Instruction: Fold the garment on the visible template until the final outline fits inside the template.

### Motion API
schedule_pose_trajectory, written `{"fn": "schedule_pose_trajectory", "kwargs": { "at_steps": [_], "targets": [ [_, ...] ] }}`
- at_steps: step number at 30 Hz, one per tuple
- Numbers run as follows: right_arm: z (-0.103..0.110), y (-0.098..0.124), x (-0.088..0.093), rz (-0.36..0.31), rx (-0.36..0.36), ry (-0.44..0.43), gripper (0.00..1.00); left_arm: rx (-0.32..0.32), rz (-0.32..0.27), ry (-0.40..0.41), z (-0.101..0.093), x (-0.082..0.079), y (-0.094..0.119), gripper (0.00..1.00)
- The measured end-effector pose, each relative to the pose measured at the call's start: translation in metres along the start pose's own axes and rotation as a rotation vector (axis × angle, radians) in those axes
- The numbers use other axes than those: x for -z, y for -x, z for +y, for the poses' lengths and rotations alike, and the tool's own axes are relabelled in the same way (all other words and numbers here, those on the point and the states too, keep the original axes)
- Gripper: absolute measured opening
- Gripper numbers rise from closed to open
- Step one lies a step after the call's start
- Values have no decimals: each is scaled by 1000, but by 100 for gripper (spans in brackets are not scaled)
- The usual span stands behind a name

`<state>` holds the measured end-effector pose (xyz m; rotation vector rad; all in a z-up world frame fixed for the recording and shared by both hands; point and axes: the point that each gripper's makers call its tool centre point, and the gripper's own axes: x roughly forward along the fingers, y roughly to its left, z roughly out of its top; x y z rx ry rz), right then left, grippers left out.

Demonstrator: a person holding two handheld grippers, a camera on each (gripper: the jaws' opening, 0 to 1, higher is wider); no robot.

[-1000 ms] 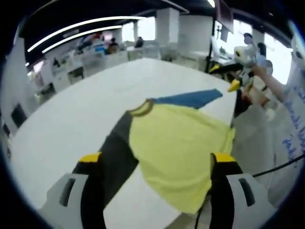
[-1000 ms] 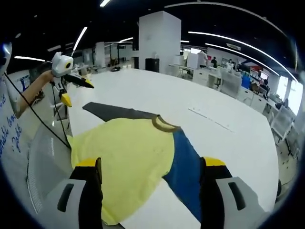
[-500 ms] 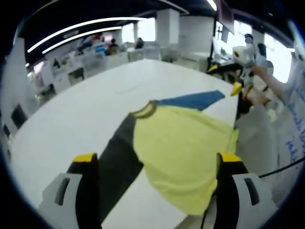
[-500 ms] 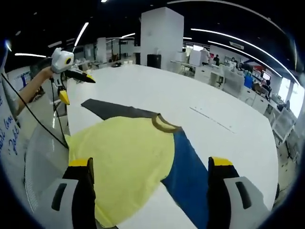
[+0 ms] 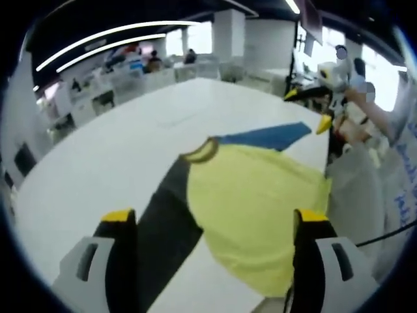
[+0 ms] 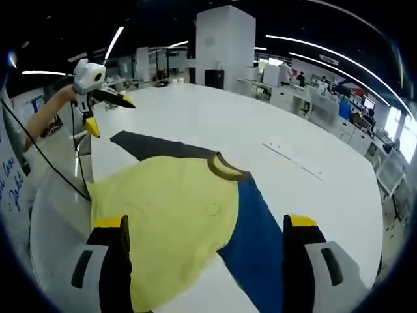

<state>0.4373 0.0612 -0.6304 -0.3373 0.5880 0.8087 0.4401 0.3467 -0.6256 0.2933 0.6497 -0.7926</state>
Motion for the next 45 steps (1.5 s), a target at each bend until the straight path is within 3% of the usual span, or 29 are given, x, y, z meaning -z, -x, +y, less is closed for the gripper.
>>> {"fn": "schedule_pose_trajectory", "kwargs": {
  "at_steps": [3,12,28,45],
  "targets": [
    [-3,-4,2,6,-1,-7,97,12,32,-12,0,4,-5,95],
    [-18,-15,6,24,2,-25,99,18,31,-10,11,-2,-12,94],
    [-40,-38,11,61,-4,-17,96,34,82,-17,28,1,-31,81],
    [-62,-62,3,42,-25,-66,86,38,70,4,52,-7,-57,74]
  ]
}}
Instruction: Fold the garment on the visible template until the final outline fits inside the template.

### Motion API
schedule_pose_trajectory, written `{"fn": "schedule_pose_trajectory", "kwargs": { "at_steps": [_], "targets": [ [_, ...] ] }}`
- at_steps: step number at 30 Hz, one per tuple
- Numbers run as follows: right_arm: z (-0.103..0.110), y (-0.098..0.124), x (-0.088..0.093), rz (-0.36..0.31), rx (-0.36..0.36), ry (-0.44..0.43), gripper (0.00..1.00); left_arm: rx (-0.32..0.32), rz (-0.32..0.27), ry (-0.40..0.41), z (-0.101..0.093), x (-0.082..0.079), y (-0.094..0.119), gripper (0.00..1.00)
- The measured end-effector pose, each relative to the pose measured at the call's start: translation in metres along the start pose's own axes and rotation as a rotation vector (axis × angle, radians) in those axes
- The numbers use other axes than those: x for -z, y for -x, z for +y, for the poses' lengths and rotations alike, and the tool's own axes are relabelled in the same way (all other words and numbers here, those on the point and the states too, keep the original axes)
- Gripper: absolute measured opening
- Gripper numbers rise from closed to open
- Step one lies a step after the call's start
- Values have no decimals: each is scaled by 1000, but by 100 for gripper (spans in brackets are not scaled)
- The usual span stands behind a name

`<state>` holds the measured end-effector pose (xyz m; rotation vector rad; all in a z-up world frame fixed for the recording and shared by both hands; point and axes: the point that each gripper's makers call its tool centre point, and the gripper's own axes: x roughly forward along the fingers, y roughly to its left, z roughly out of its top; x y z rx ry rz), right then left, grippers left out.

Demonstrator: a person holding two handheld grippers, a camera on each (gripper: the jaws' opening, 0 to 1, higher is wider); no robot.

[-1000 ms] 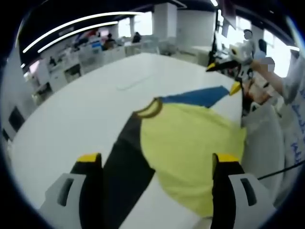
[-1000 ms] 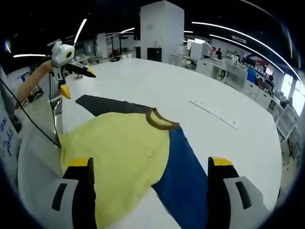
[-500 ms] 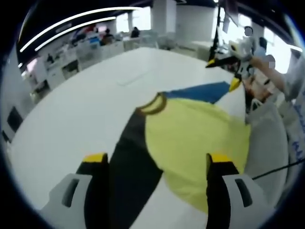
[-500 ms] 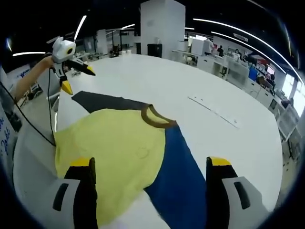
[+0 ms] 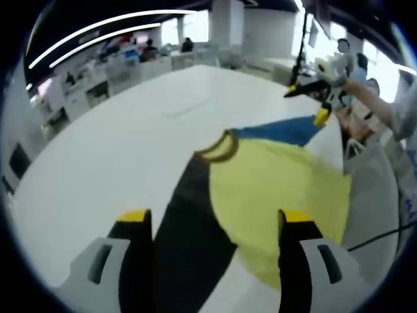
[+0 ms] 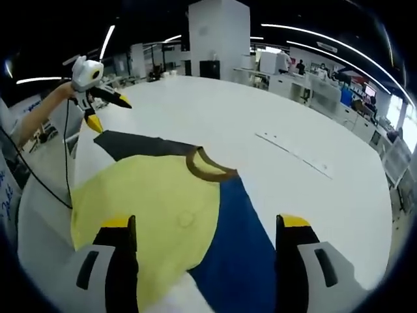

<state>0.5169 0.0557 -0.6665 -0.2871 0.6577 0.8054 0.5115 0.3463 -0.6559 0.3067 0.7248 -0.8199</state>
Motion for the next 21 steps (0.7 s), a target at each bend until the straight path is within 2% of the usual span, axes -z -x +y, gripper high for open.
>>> {"fn": "schedule_pose_trajectory", "kwargs": {
  "at_steps": [11,21],
  "targets": [
    [-12,-18,-12,-23,2,4,77,12,11,6,15,2,-19,66],
    [-25,-37,-7,-2,10,-4,64,17,25,44,33,8,-40,56]
  ]
}}
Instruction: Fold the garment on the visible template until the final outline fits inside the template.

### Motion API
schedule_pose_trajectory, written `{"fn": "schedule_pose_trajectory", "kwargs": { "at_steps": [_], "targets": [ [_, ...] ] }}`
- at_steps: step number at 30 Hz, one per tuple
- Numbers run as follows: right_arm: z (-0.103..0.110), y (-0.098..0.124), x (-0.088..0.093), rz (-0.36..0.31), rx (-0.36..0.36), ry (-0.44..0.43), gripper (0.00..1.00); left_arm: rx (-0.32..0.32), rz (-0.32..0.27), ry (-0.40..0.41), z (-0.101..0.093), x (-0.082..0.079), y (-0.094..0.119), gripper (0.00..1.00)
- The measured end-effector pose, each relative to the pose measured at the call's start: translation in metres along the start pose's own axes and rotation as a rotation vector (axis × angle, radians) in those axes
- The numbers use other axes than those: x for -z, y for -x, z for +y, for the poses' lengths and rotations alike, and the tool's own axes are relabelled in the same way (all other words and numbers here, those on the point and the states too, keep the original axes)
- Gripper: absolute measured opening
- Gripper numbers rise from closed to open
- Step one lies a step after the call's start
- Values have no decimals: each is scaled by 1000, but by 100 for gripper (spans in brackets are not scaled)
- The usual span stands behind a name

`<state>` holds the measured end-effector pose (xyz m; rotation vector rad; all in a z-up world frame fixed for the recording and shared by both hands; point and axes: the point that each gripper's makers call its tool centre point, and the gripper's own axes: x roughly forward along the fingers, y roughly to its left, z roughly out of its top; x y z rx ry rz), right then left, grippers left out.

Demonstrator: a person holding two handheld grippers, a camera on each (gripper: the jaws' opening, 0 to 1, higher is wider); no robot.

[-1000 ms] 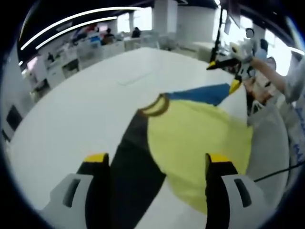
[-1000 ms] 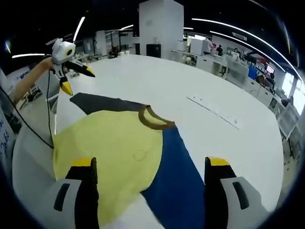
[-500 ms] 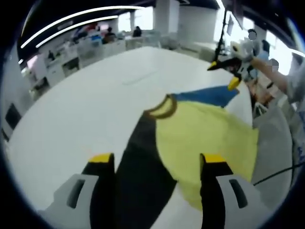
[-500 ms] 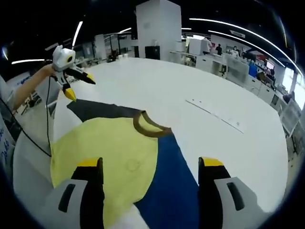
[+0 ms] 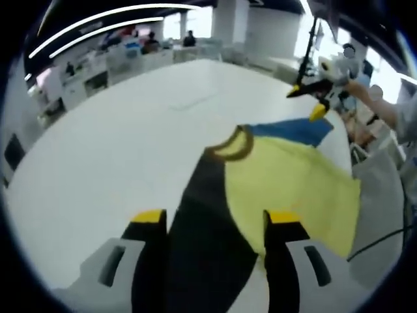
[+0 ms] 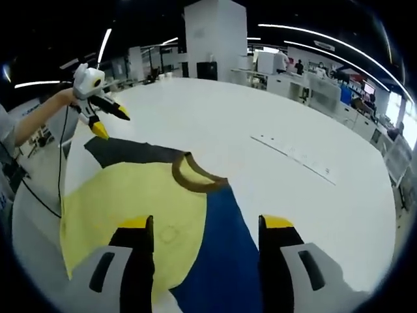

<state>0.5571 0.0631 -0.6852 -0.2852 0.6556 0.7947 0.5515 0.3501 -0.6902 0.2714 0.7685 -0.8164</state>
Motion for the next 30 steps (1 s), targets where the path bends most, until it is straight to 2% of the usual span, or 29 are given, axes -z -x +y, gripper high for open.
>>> {"fn": "schedule_pose_trajectory", "kwargs": {
  "at_steps": [5,8,11,14,16,18,21,24,30],
  "targets": [
    [-7,-10,3,6,5,-9,54,35,16,32,1,3,-11,36],
    [-12,-16,6,19,12,-5,50,37,28,31,2,5,-17,37],
    [-13,-23,8,26,4,-14,47,23,26,32,8,5,-21,34],
    [-15,-29,8,17,-3,-35,44,-2,17,64,19,3,-27,29],
    [-25,-35,6,13,4,-46,39,-13,15,80,23,5,-33,26],
    [-28,-41,7,15,7,-46,36,-21,18,85,27,7,-38,26],
    [-29,-49,11,32,1,-52,36,-62,24,98,36,10,-44,27],
    [-29,-56,17,54,-2,-41,34,-39,45,108,37,16,-51,26],
    [-34,-66,24,75,3,-46,31,-40,57,108,41,20,-60,24]
  ]
}}
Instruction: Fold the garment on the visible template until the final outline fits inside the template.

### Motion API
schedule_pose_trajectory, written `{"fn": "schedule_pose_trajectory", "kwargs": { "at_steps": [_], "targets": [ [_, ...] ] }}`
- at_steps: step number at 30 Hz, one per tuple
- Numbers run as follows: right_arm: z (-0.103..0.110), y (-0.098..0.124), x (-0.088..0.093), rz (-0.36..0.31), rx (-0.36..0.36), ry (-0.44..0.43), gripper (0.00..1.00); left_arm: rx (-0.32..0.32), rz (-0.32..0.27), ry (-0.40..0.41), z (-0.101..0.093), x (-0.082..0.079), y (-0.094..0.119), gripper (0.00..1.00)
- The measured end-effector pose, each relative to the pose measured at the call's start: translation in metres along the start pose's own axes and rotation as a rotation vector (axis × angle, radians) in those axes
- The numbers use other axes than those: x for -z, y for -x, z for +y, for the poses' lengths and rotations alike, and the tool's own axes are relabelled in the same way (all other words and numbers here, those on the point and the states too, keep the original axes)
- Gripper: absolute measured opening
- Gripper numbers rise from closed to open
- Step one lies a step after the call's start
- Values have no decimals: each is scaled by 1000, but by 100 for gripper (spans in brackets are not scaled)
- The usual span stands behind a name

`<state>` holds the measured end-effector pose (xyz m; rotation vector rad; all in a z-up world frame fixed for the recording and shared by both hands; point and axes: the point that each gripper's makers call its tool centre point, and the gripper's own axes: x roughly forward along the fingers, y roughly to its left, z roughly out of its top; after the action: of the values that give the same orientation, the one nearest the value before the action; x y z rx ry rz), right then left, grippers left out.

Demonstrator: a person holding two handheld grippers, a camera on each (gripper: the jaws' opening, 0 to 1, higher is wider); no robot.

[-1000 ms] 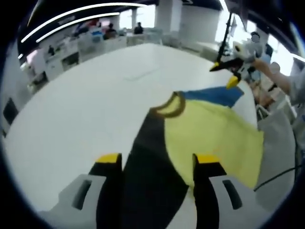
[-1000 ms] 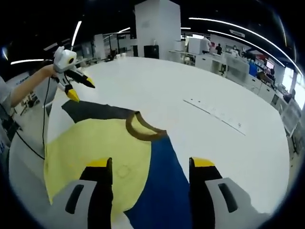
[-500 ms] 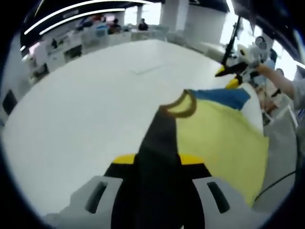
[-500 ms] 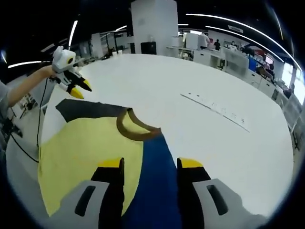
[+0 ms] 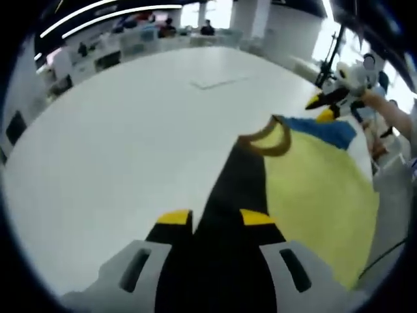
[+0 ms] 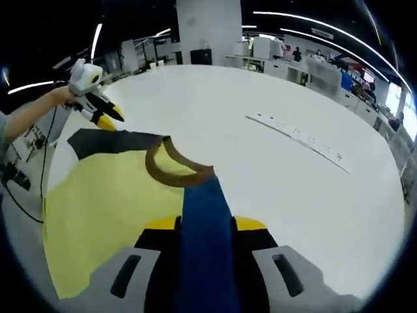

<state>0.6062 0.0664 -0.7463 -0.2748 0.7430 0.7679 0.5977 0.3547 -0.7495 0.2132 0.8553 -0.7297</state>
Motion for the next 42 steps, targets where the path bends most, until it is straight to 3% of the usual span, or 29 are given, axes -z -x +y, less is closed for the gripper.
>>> {"fn": "schedule_pose_trajectory", "kwargs": {
  "at_steps": [19,21,25,33,36,42],
  "targets": [
    [-18,-17,22,66,46,20,18,-18,70,19,23,13,-19,20],
    [-19,-17,24,70,47,15,17,-25,73,23,7,15,-15,21],
    [-19,-17,29,84,50,14,19,-19,82,19,0,19,-13,21],
    [-20,-15,32,91,59,24,18,-43,84,10,2,24,-11,19],
    [-20,-12,35,96,63,32,17,-56,102,-17,16,28,-11,20],
    [-24,-13,35,91,63,25,16,-79,106,-28,20,29,-13,16]
  ]
}}
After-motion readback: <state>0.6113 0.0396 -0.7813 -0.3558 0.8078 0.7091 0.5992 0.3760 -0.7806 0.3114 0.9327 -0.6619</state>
